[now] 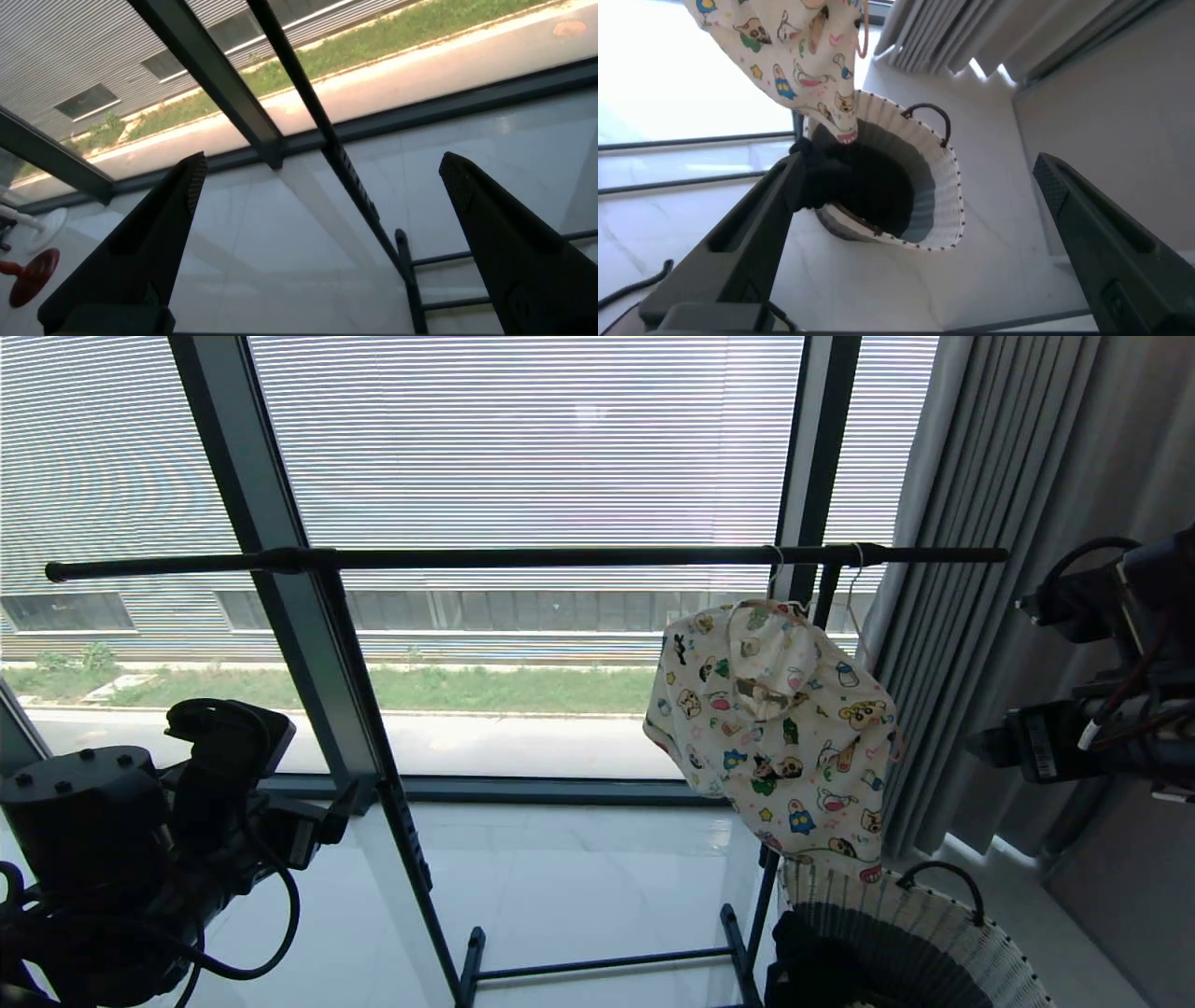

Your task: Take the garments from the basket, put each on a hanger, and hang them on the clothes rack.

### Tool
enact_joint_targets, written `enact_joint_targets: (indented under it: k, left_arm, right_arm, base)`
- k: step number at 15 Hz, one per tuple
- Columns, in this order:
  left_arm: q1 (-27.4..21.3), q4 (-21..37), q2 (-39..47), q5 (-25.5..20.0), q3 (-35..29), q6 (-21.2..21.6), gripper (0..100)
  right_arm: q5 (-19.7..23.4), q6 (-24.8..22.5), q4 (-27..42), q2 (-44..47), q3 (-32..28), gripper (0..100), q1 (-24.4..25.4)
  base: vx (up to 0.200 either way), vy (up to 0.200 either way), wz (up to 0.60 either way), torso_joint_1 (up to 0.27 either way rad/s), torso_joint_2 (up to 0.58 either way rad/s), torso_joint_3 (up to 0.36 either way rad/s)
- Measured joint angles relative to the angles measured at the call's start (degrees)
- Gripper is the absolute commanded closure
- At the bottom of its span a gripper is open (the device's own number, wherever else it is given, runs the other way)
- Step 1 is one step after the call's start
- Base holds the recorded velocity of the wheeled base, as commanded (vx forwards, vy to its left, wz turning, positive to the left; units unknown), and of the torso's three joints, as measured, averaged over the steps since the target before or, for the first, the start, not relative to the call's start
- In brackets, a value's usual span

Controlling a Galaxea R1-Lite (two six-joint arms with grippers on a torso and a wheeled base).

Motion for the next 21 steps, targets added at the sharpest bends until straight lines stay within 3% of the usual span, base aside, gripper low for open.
enact_joint_targets:
  k: [9, 15, 21]
  left_arm:
    - [0.9, 0.0, -0.1, 0.0, 0.1, -0.2, 0]
    - [1.1, 0.0, -0.1, 0.0, 0.1, -0.5, 0]
    - [1.3, 0.0, 0.2, 0.0, 0.4, -0.5, 0]
  right_arm:
    - [0.1, -1.0, -0.1, -5.8, 5.5, 0, -0.9]
    - [0.2, -1.3, -0.1, -6.0, 6.0, 0, -0.9]
    - [0.5, -1.5, -0.4, -5.9, 7.6, 0, -0.8]
  base:
    - [-0.200, 0.000, 0.00, 0.001, 0.00, 0.003]
    - [0.000, 0.000, 0.00, 0.000, 0.00, 0.000]
    - [0.000, 0.000, 0.00, -0.194, 0.43, 0.236]
